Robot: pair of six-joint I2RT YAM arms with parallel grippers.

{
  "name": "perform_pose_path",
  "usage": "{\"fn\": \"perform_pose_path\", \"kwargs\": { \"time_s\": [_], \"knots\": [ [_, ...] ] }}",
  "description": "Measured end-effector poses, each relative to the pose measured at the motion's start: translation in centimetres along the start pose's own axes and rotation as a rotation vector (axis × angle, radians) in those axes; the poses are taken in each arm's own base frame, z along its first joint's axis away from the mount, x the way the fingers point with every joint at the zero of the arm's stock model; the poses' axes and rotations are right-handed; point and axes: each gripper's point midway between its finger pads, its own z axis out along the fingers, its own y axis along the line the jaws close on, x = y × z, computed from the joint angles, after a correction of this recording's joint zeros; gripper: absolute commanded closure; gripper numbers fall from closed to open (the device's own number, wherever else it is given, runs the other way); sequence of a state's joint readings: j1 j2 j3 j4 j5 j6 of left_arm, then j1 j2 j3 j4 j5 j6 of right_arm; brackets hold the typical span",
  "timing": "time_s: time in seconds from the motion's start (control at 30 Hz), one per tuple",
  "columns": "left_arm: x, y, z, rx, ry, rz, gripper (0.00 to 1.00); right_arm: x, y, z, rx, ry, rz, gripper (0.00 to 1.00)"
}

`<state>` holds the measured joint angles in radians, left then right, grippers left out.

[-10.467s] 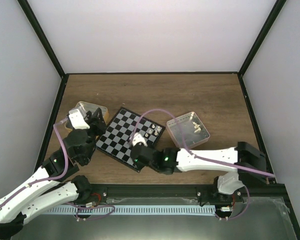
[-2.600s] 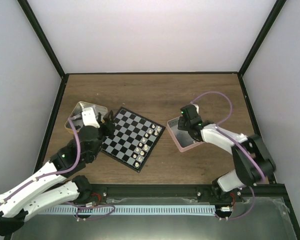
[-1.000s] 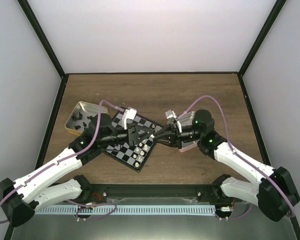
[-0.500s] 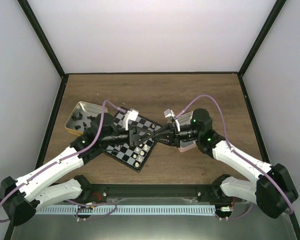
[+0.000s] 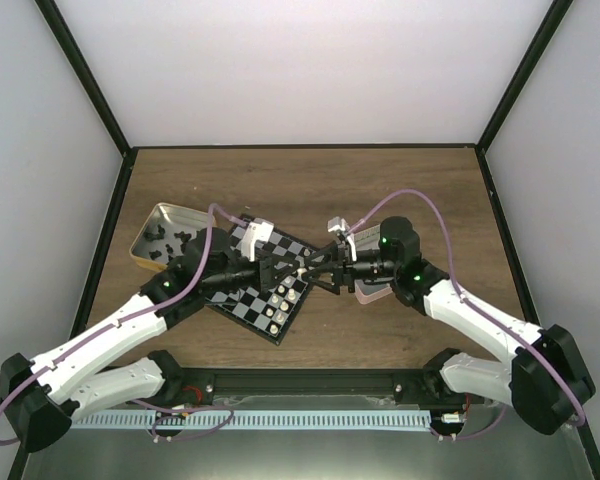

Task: Set up the chess pieces on the board
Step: Place the chess piece on the chessboard.

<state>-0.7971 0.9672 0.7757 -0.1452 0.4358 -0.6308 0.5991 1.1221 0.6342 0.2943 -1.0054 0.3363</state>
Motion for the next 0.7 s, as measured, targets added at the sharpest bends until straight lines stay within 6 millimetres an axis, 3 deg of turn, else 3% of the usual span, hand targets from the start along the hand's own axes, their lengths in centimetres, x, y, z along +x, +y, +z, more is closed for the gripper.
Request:
{"fn": "perform_pose_path", "kwargs": {
  "time_s": [0.1,0.37,0.53,0.7],
  "knots": [
    [0.0,2.0,-0.1,-0.105,-0.019,0.011,0.92,0.5,-1.6,0.0,0.083,0.006,0.041,0.24],
    [-0.7,7.5,-0.6,-0.406,-0.051,0.050,0.94,1.9,-7.1,-1.9,0.428,-0.028,0.154,0.24],
    [0.7,10.4,1.3,-0.557,0.014,0.089,0.94,2.9,-12.0,-5.6,0.780,-0.085,0.275,0.24],
    [2.4,12.6,4.4,-0.682,0.101,0.147,0.93,3.8,-13.9,-8.9,0.992,-0.149,0.349,0.24]
  ]
}}
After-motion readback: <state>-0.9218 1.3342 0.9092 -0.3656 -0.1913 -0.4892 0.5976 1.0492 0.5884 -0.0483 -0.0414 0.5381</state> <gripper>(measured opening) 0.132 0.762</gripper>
